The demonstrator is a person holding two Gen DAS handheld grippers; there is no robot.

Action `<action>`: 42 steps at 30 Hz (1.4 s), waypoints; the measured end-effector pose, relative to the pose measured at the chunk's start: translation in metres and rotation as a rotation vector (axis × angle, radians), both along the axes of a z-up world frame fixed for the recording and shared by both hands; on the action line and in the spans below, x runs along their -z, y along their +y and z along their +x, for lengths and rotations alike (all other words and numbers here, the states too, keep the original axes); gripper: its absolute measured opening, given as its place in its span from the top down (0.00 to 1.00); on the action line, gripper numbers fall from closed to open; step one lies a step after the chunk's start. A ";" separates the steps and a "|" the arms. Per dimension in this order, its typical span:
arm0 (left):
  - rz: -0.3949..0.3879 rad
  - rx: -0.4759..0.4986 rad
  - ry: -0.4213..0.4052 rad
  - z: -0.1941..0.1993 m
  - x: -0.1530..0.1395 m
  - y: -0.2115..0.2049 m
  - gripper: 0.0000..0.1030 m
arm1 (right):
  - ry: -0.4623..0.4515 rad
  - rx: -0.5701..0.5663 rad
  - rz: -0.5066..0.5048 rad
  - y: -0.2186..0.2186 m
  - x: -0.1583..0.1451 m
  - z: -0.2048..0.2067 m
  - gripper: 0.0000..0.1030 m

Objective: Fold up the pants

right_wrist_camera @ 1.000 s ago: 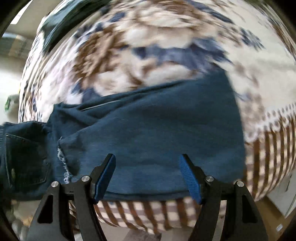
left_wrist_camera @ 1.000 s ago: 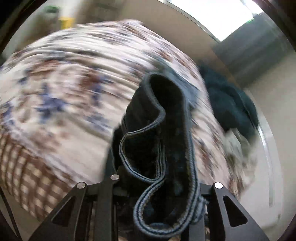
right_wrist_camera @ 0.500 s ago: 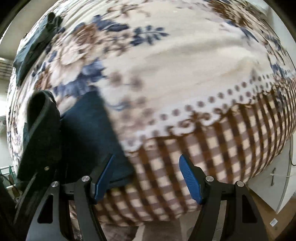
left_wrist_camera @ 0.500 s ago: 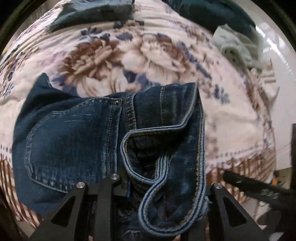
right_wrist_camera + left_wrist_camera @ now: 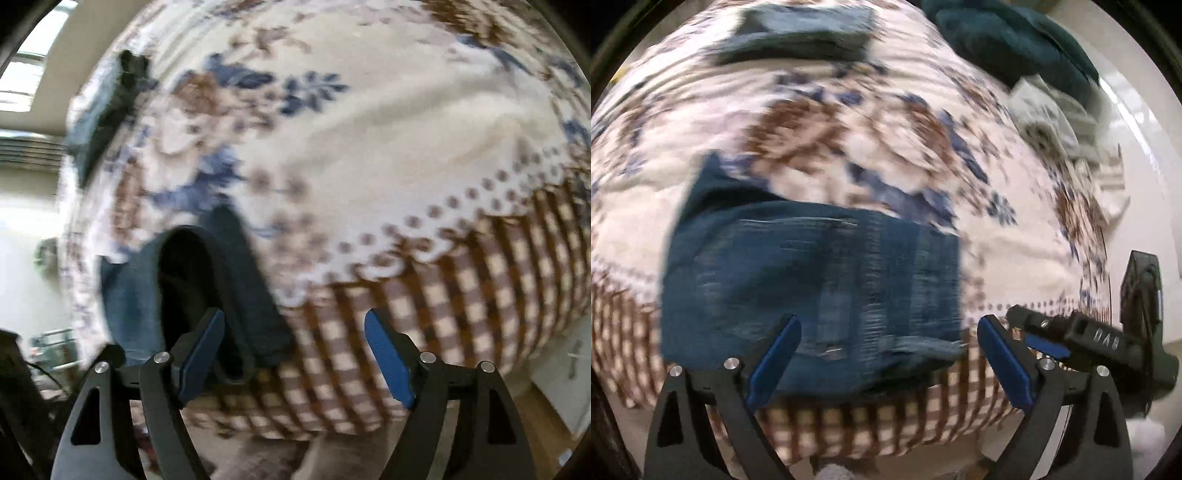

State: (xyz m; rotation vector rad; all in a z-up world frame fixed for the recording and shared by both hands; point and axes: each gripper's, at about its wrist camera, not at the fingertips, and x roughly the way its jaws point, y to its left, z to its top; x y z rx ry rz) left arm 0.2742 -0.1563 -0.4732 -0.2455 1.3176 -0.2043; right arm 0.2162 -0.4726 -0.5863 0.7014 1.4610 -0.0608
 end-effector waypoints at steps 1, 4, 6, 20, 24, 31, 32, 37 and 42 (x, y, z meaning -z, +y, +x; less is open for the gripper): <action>0.033 -0.031 -0.010 -0.001 -0.004 0.016 0.06 | -0.012 -0.011 0.047 0.004 0.000 0.005 0.22; 0.158 -0.137 -0.029 -0.003 -0.006 0.075 0.06 | -0.002 -0.043 0.137 0.023 0.007 0.019 0.22; 0.216 -0.187 -0.023 -0.001 -0.001 0.105 0.06 | 0.004 -0.048 0.237 0.038 0.018 0.030 0.22; 0.095 -0.280 0.080 0.052 0.029 0.182 0.06 | -0.044 -0.122 0.147 0.046 -0.023 0.042 0.95; -0.025 -0.259 0.143 0.092 0.055 0.170 0.06 | 0.050 -0.169 0.093 0.035 0.007 0.036 0.94; -0.076 -0.099 0.287 0.157 0.130 0.133 0.15 | 0.083 -0.068 0.114 0.025 0.013 0.024 0.28; -0.073 -0.077 0.264 0.159 0.130 0.129 0.34 | 0.082 -0.018 0.118 0.018 0.013 0.015 0.26; -0.036 0.028 0.185 0.153 0.120 0.113 0.65 | 0.101 0.087 0.276 0.012 0.024 -0.018 0.26; -0.040 0.001 0.184 0.151 0.120 0.118 0.64 | 0.077 0.054 0.231 0.038 0.026 -0.013 0.81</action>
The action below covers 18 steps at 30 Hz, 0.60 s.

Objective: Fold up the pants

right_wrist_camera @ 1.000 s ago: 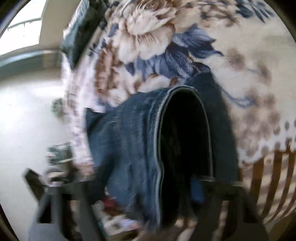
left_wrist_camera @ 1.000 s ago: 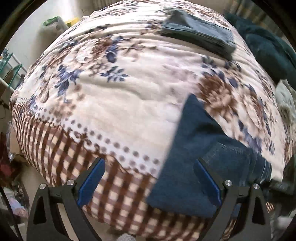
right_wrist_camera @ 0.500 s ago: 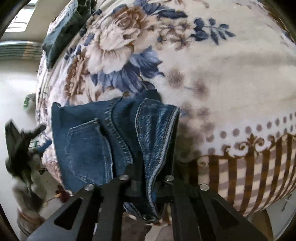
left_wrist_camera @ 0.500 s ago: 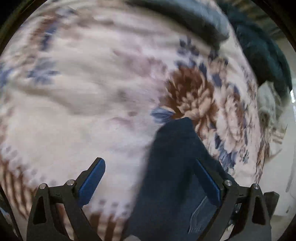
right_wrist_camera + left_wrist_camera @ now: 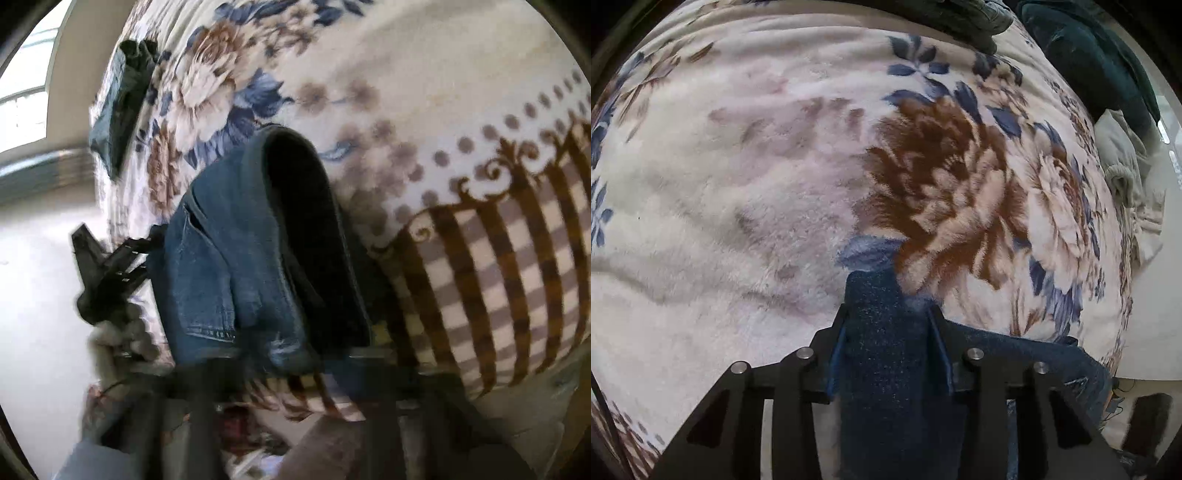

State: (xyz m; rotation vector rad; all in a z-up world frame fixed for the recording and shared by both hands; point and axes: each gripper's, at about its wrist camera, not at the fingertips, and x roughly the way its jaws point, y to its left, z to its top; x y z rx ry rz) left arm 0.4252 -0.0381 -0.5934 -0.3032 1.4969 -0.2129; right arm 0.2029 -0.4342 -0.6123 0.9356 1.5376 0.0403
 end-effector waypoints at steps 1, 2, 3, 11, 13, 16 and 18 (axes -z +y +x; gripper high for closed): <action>0.001 0.003 0.000 0.000 0.000 0.000 0.64 | -0.048 -0.009 -0.035 0.005 -0.018 0.001 0.82; 0.000 0.006 0.001 0.000 0.000 -0.001 0.64 | -0.078 -0.022 -0.061 0.008 -0.034 0.003 0.83; 0.003 0.015 -0.001 0.000 -0.001 -0.001 0.64 | -0.104 -0.032 -0.074 0.010 -0.049 0.003 0.83; -0.019 0.056 0.024 0.003 0.004 -0.002 0.58 | 0.075 -0.147 -0.075 0.017 0.002 -0.015 0.63; -0.026 0.061 0.031 0.002 0.001 0.001 0.58 | 0.159 -0.056 -0.033 0.003 0.028 -0.027 0.33; -0.041 0.066 0.017 -0.001 -0.014 0.005 0.55 | 0.085 0.078 0.070 -0.018 0.017 -0.034 0.30; -0.043 0.062 0.005 -0.003 -0.020 0.008 0.52 | -0.009 0.143 0.082 -0.033 -0.003 -0.030 0.30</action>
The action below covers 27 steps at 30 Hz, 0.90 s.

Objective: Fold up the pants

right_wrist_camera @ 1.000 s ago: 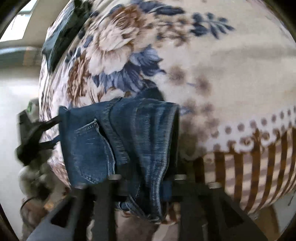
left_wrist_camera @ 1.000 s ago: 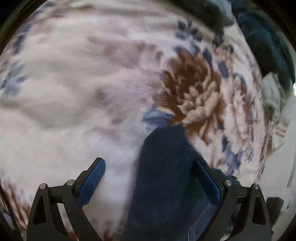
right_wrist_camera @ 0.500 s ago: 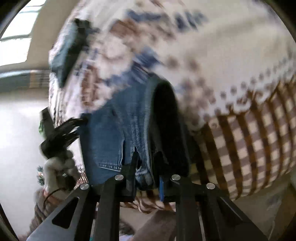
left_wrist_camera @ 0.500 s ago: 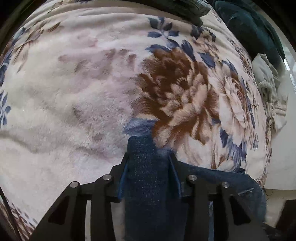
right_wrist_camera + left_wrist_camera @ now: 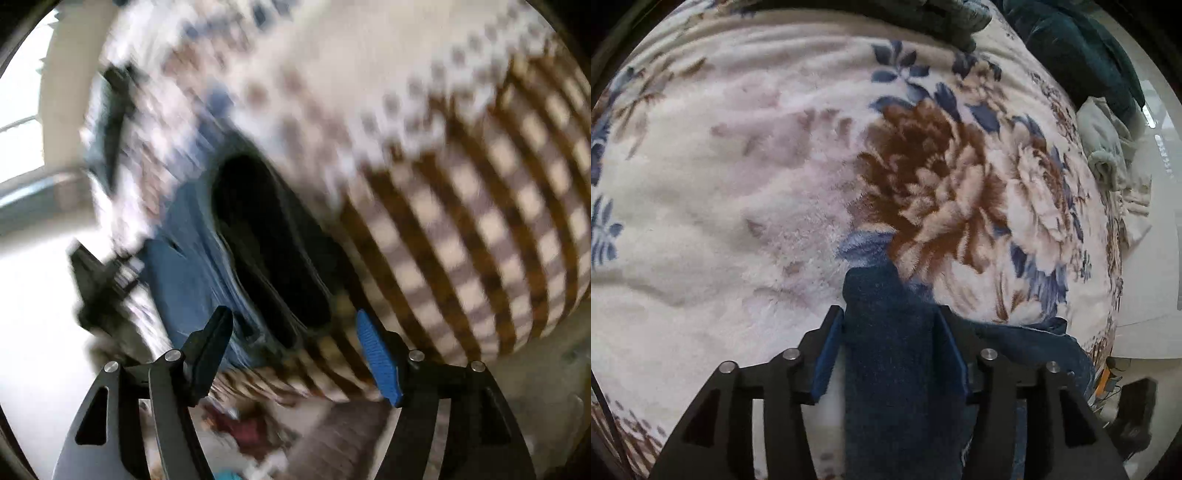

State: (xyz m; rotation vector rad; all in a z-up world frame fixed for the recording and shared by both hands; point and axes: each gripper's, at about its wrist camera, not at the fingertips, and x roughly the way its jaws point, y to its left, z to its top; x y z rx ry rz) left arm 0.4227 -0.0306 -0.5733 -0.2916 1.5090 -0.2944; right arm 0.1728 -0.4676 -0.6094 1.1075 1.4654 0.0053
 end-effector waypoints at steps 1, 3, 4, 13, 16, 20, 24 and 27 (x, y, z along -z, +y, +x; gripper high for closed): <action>-0.011 -0.001 0.001 0.000 0.000 0.001 0.52 | -0.037 0.025 -0.001 -0.007 -0.007 0.008 0.30; -0.012 -0.009 0.005 0.000 0.004 0.001 0.52 | -0.071 0.045 -0.004 -0.013 -0.007 0.029 0.30; -0.021 -0.017 0.014 0.001 0.009 0.001 0.52 | -0.074 0.045 -0.002 -0.015 0.000 0.046 0.30; -0.153 -0.172 0.108 0.007 0.049 0.022 0.57 | -0.054 -0.085 -0.127 0.000 0.037 0.120 0.76; -0.243 -0.288 0.151 0.009 0.049 0.037 0.57 | -0.035 -0.076 -0.112 -0.001 0.047 0.119 0.75; -0.244 -0.317 0.097 0.018 0.034 0.046 0.57 | -0.053 -0.152 -0.103 0.004 0.035 0.118 0.70; -0.129 -0.164 0.074 0.029 0.037 0.023 0.81 | -0.030 -0.138 -0.106 -0.010 0.032 0.100 0.45; -0.046 -0.113 0.060 0.030 0.036 0.021 0.87 | -0.024 -0.089 -0.098 -0.023 0.025 0.084 0.45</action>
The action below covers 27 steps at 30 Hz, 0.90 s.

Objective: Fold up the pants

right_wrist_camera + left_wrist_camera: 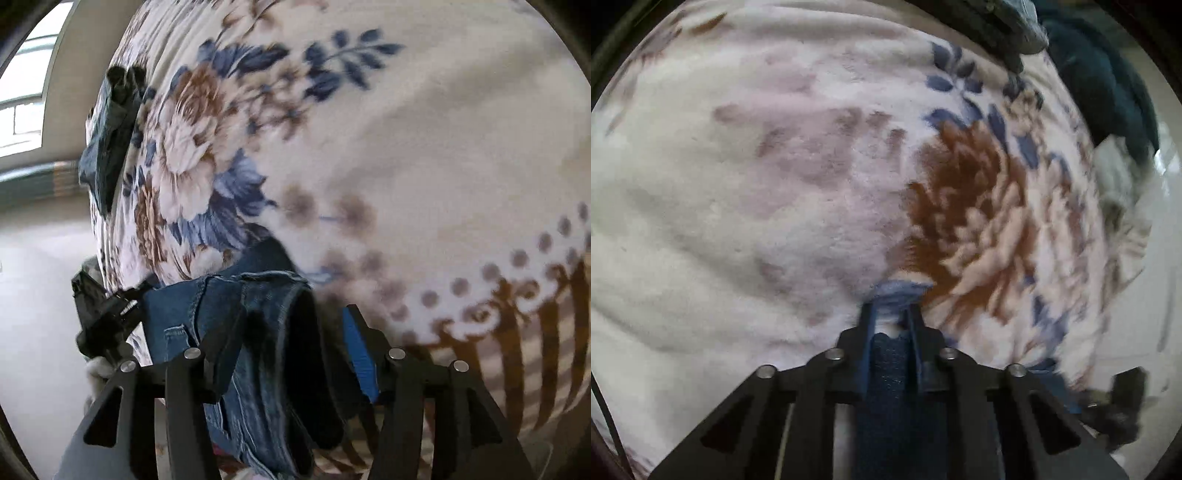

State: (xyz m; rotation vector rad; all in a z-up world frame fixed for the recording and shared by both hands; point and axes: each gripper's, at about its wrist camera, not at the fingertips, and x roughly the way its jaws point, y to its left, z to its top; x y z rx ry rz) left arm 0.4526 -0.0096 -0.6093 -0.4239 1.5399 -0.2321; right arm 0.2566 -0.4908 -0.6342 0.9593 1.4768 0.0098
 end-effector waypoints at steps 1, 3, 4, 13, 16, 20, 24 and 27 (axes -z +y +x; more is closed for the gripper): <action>0.014 -0.024 0.005 0.000 0.000 0.006 0.87 | 0.001 0.013 -0.007 -0.004 -0.004 -0.006 0.44; -0.002 -0.143 0.004 -0.001 -0.006 0.026 0.87 | -0.003 0.024 -0.013 -0.007 -0.010 -0.016 0.38; -0.062 -0.241 -0.007 -0.005 -0.010 0.041 0.87 | 0.000 0.021 -0.022 -0.006 -0.012 -0.019 0.38; -0.305 -0.243 -0.036 -0.056 -0.035 0.054 0.25 | -0.012 -0.096 0.023 0.024 -0.004 -0.038 0.12; -0.321 -0.135 0.033 -0.074 -0.014 0.033 0.25 | -0.011 -0.130 0.072 0.032 0.023 -0.037 0.10; -0.321 -0.060 0.091 -0.093 0.009 0.015 0.25 | -0.022 -0.135 0.212 0.034 0.059 -0.027 0.00; -0.314 -0.031 0.081 -0.098 0.007 0.014 0.25 | -0.044 -0.187 0.344 0.034 0.070 -0.019 0.00; -0.286 0.020 0.073 -0.094 0.000 0.002 0.25 | -0.053 -0.207 0.422 0.036 0.069 -0.016 0.00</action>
